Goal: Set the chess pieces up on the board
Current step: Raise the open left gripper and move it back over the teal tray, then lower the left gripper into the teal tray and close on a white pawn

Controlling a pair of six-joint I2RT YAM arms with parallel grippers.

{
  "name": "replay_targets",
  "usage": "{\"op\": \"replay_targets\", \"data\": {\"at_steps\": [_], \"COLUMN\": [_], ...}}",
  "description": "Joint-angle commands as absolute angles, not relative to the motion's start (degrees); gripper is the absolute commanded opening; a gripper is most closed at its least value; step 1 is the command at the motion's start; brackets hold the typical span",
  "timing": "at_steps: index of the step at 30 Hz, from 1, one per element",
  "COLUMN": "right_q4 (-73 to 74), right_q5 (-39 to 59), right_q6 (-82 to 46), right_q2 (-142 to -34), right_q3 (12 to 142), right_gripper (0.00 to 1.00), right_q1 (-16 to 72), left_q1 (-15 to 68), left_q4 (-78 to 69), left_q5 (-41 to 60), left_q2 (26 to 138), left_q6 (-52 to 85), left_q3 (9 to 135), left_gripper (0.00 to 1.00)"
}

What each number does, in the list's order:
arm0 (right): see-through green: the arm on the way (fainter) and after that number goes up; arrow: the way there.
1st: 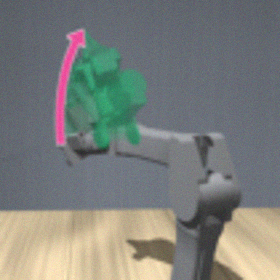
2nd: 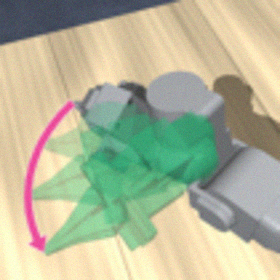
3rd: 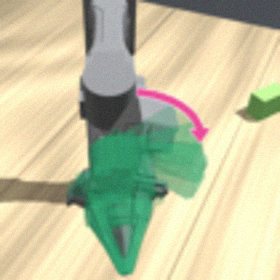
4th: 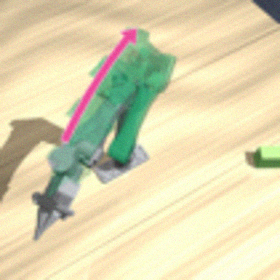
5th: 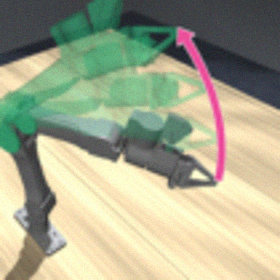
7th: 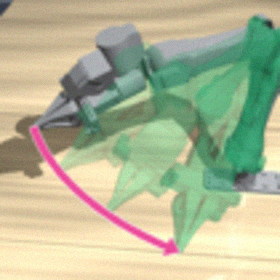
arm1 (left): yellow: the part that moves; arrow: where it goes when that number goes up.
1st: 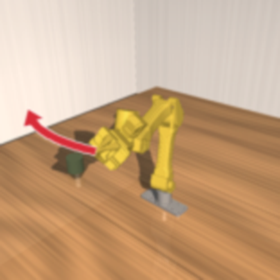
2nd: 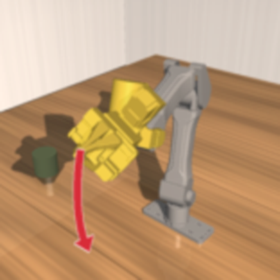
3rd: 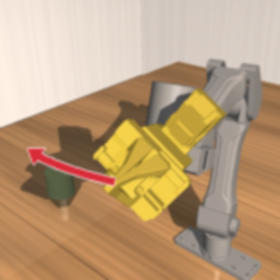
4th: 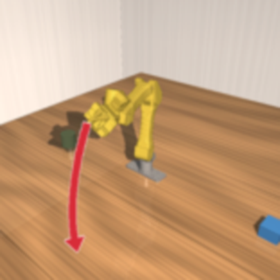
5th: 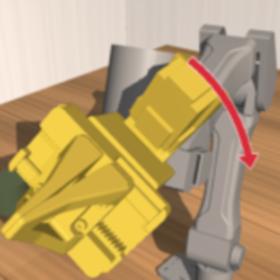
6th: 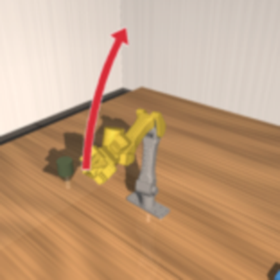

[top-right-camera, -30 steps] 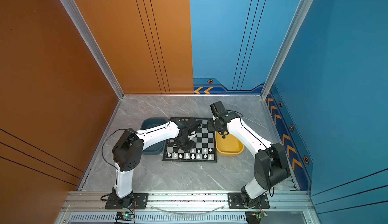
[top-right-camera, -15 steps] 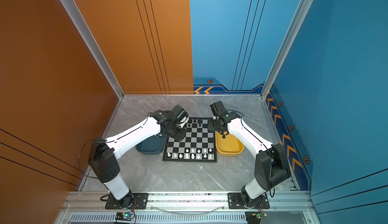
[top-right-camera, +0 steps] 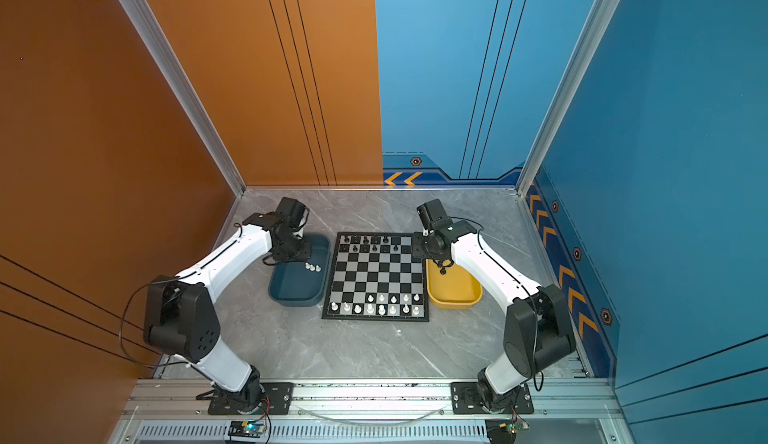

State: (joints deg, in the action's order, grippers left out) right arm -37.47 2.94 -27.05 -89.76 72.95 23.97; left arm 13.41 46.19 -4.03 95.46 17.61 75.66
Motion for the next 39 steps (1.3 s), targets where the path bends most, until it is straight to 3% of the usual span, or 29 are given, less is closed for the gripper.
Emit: {"op": "replay_targets", "data": {"at_steps": [1,39], "right_q4": [-39.55,-40.23], "right_q5": [1.74,1.67], "right_q6": [-27.05,-27.51], "right_q2": [-89.98,-91.46], "right_q3": [75.0,75.67], "right_gripper": [0.36,0.35], "right_q1": [23.47,23.23], "left_q1": [11.54,9.23], "left_q4": [43.07,38.23], "left_q5": [-2.37,0.1], "left_q2": [98.08,109.97], "left_q6": [17.76,17.45], "left_q3": [74.8,74.62], "left_gripper": [0.31,0.2]}}
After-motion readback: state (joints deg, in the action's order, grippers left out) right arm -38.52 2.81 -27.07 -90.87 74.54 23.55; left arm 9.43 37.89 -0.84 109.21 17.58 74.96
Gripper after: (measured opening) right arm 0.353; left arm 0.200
